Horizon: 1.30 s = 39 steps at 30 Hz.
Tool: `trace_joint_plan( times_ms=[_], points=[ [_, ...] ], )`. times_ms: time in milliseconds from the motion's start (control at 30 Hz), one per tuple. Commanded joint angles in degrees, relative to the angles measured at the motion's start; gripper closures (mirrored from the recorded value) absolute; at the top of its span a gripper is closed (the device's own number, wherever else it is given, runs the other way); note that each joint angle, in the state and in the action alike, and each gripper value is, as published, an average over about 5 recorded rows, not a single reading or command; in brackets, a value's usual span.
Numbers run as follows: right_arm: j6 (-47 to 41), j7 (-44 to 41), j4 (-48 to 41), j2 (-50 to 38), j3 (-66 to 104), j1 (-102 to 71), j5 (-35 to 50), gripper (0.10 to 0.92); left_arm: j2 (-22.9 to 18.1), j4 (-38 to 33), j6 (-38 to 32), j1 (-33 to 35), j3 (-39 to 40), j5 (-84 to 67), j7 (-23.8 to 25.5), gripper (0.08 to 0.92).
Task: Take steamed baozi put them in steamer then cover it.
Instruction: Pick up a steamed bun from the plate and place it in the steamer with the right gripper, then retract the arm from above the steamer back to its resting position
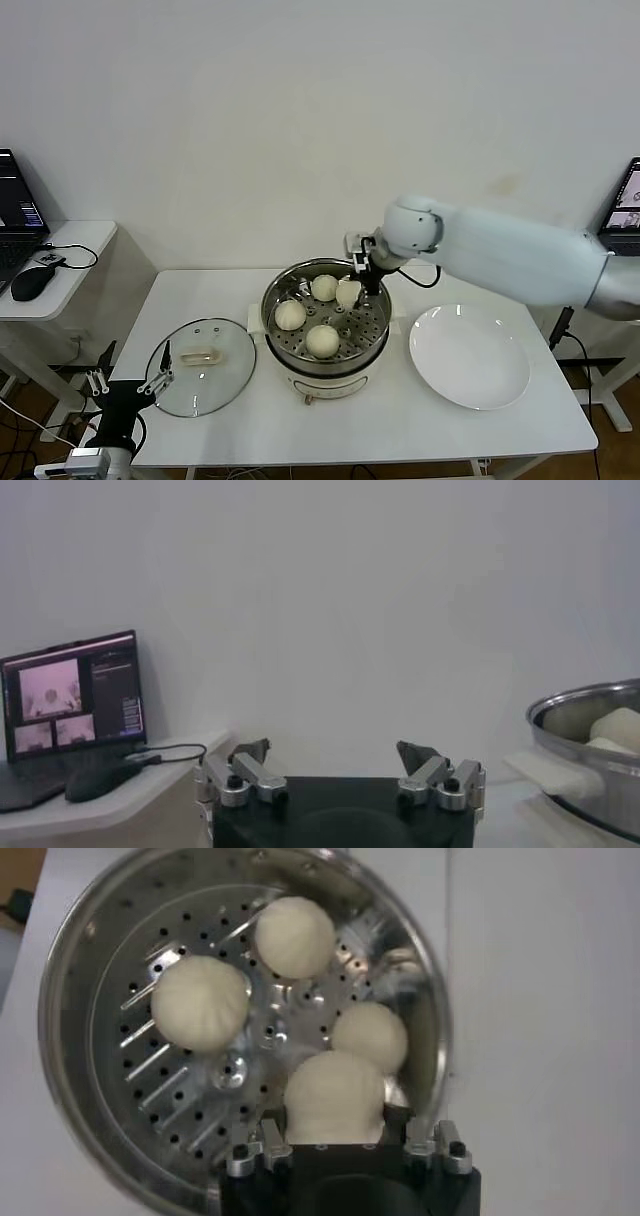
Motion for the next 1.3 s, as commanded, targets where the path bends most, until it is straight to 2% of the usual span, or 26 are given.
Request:
trace_joint_plan(
  times_ms=[33,467,733,900,1000,1167,1300],
  points=[
    [-2.39,0.57,-1.83,2.82,-1.54,-2.81,-2.38,0.414,0.05,0.56,-0.15,-0.20,0.05,-0.03,-0.04,0.177],
    [-1.54,0.26,-2.13,0.93,0.94,-4.97,-5.71,0.406,-0.10,0.44,-0.17,-0.10,-0.11,-0.04,-0.05,0.177],
    [-1.14,2.97,5.04,-5.78,6.57,-3.49,-2.24,0.227,-0.12,0.16,-0.11,-0.21,-0.20,-0.04,-0.03,0.177],
    [-1.08,12.77,15.46,-14.51,11.41,-5.60,4.53,0.204,-0.14,-0.39,-0.07,-0.04,-0.20,0.02,0.01,0.177],
    [-0.33,21.79,22.69,-22.18,17.52,-11.82,8.19,0.203,-0.25,-0.68,-0.04,0.07,-0.18,0.16,0.02,0.177],
    [7.70,39.47,30.23,-31.25,36.63,-34.76,10.26,0.203,-0.75,-0.62,-0.48,0.37,0.20,0.93,-0.07,0.177],
    [19.21,45.77,31.12,-31.60,59.85,-62.70,3.43,0.203,-1.15,-0.41,-1.00,1.00,0.80,1.68,-0.24,0.177]
  ],
)
